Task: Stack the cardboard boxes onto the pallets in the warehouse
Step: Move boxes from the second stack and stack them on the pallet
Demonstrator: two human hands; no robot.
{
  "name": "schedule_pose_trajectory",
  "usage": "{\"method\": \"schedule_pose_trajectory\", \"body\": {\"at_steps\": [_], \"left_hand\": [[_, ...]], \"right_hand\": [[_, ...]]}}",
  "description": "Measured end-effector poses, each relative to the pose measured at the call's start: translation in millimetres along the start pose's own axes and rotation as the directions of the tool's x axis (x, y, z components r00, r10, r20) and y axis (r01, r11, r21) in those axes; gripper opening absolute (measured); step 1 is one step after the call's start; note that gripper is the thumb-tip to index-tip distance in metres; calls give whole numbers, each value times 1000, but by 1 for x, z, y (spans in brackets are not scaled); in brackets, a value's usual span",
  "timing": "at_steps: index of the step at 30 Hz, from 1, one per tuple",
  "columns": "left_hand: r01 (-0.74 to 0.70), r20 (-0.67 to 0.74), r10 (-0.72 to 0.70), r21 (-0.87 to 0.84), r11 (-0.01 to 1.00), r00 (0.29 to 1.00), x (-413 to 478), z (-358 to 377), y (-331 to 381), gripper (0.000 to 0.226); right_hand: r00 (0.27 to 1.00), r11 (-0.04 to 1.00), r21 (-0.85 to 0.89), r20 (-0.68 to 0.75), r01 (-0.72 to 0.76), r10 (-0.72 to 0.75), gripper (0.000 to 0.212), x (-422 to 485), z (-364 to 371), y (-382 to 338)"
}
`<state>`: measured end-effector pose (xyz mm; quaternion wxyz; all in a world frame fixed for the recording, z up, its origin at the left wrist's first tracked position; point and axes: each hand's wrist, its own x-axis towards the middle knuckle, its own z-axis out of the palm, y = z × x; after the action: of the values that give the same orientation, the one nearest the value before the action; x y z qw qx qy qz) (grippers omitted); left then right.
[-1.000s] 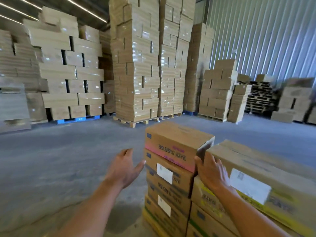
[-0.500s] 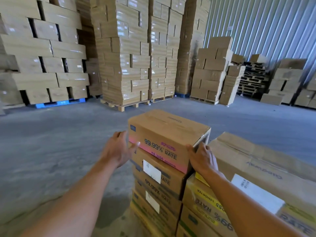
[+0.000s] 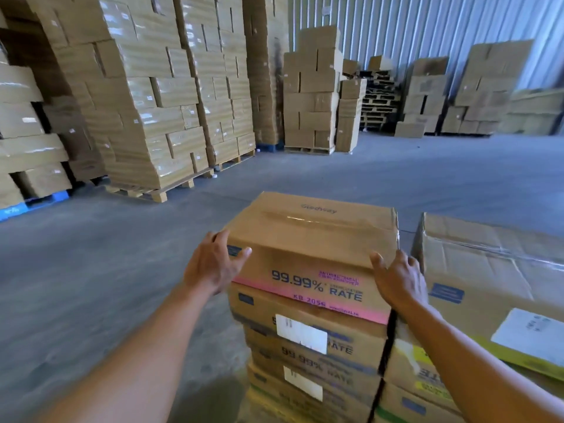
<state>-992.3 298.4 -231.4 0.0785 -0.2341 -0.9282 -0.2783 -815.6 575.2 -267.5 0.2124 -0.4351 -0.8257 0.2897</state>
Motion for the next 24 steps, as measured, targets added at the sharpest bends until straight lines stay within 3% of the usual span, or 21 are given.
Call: {"method": "schedule_pose_trajectory", "body": {"at_steps": [4,11,15,19,22,24], "left_hand": [[-7,31,8,-47,999,999,43,9,-28,68],[5,94,10,-159,987,996,104,50,-59,94],[106,160,-74,-206,973,984,133,73,-78,102],[236,230,-140,-467,852,963,148,86,-93,95],[357,361,-160,-589,725,919,163,92,-105,80],[433,440,-164,-627,647,883,170,98,-110,68]], "right_hand": [[991,992,-8,-33,-127,127,70,0,13,-5],[967,966,79,-49,-247,251,75,18,27,1],[942,909,282,-48,-307,333,71,23,41,3],[893,775,514,-39,-367,449,66,22,53,11],[877,674,608,82,-420,473,38,25,59,15],[864,623,640,132,-449,487,35,28,62,17]]}}
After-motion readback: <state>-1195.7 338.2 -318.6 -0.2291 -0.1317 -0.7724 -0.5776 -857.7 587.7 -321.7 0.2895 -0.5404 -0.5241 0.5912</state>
